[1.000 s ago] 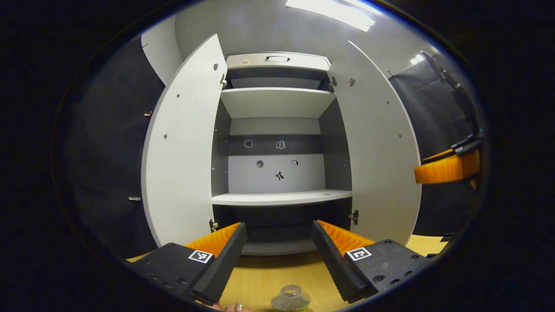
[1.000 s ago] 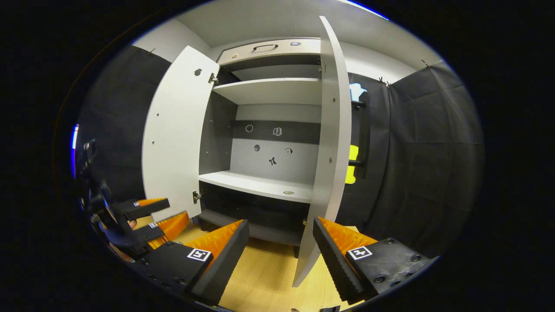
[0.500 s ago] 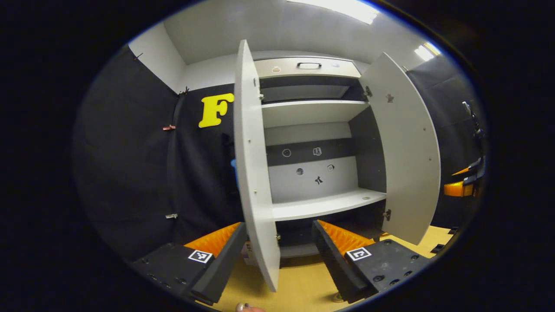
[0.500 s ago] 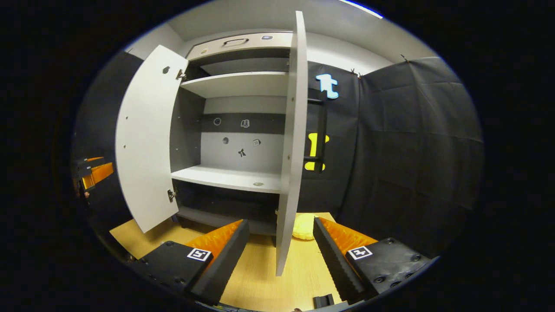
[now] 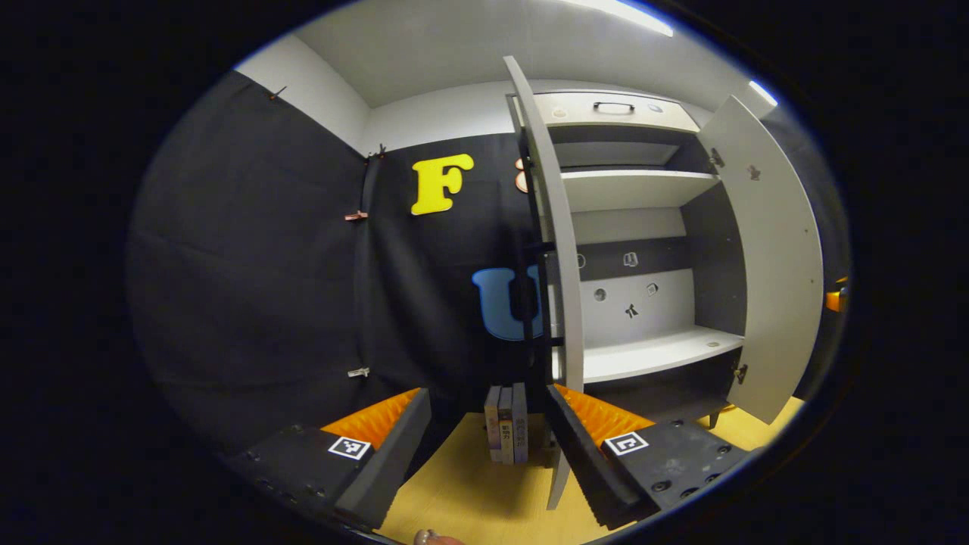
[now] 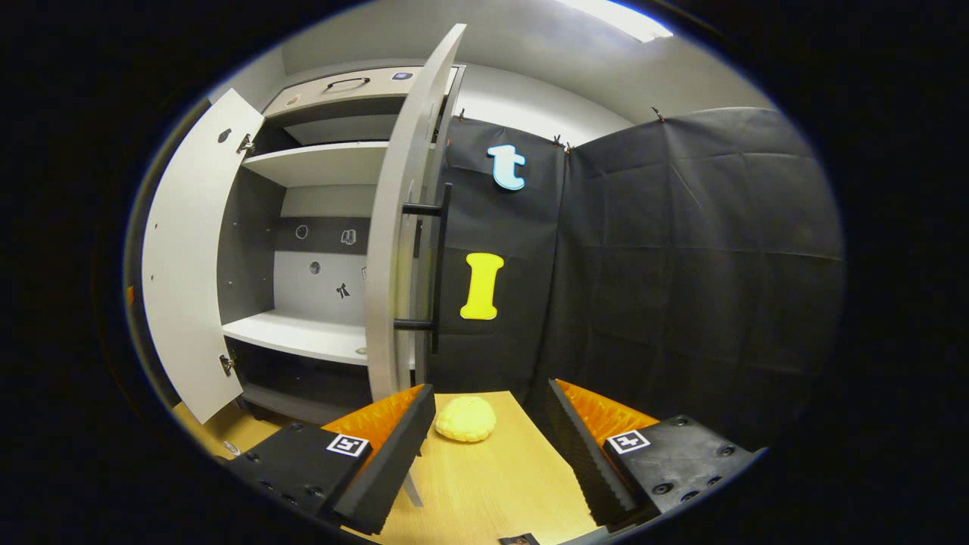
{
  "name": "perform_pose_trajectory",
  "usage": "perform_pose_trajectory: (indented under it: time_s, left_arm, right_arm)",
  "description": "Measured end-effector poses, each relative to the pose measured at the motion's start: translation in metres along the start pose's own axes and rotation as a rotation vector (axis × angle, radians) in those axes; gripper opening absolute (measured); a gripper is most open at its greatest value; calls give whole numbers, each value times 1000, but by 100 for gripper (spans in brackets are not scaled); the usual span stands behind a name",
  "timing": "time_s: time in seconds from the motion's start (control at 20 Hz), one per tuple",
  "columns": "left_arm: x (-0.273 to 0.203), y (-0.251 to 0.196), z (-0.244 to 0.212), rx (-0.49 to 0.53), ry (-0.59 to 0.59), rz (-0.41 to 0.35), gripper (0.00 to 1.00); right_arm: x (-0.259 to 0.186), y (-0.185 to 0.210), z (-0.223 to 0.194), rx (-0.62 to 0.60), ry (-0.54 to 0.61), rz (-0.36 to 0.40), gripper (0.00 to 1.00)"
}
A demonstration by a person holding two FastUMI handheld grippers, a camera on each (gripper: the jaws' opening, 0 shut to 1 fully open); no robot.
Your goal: Grasp the bottle in the cabinet with the left hand and place it on the coaster, then close the right door with the right hand and the left door with the left hand.
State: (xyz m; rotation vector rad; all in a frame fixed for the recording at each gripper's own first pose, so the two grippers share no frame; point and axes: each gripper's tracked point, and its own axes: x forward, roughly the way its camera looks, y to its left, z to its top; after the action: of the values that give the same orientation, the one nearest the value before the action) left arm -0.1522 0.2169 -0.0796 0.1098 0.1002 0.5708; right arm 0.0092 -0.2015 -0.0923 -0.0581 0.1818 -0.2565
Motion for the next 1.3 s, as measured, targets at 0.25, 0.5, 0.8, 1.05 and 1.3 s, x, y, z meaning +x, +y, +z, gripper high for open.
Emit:
perform_pose_trajectory:
  time_s: [0.25,0.5,0.8,1.05,1.3]
  left_arm:
    - [-4,8,5,-6,-4,124,96]
    - [-6,10,7,-7,-7,168,96]
    - [6,11,4,17,1,117,96]
    - [35,9,6,26,-7,49,96]
    - [49,21,-4,-16,20,14,96]
  right_arm:
    - [28,17,-4,36,10,147,98]
    - [32,26,-10,52,45,211,95]
    - [26,52,-4,-12,37,206,95]
    - [21,105,-3,5,44,258,95]
    - [32,162,-8,38,45,312,95]
